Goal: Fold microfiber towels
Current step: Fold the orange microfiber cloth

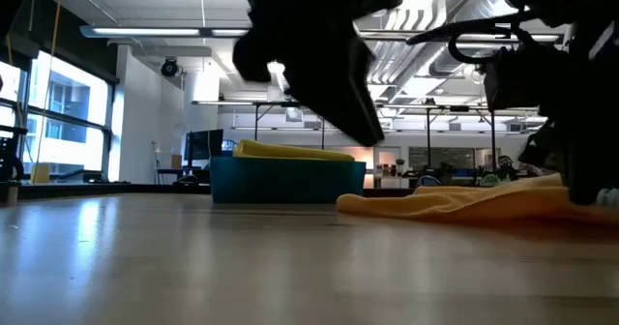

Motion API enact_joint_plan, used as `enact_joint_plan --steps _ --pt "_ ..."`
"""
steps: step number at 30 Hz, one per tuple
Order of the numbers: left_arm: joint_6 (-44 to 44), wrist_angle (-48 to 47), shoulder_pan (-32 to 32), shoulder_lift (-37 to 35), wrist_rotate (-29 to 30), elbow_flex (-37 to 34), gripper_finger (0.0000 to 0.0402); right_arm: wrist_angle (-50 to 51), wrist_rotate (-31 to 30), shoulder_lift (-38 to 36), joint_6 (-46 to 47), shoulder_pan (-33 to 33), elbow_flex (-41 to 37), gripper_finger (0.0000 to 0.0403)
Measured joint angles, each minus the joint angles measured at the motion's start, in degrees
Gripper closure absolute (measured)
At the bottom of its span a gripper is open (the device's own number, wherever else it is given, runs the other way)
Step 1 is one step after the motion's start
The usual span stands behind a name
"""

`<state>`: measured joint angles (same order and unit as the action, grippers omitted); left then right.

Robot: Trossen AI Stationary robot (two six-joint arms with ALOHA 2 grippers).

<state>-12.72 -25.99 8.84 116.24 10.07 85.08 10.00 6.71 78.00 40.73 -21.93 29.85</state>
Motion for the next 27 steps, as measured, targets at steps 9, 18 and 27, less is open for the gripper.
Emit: enact_joint_plan --steps 9,18,27 --pt "-6.34 12.34 -0.41 5.93 3.84 -0.07 0.0267 -7.53 4.07 -0.66 5.72 -0.24 0.04 0.0403" --pt "-7.51 20.21 -0.15 7.39 1.54 0.0 0.0267 -12.43 4.27 -3.57 6.96 -0.26 0.13 0.0403" --pt "-3.39 16.34 -1.37 7.64 6.95 0.0 0.0272 -13.8 3.85 -5.33 3.64 -1.91 3.61 0.0403"
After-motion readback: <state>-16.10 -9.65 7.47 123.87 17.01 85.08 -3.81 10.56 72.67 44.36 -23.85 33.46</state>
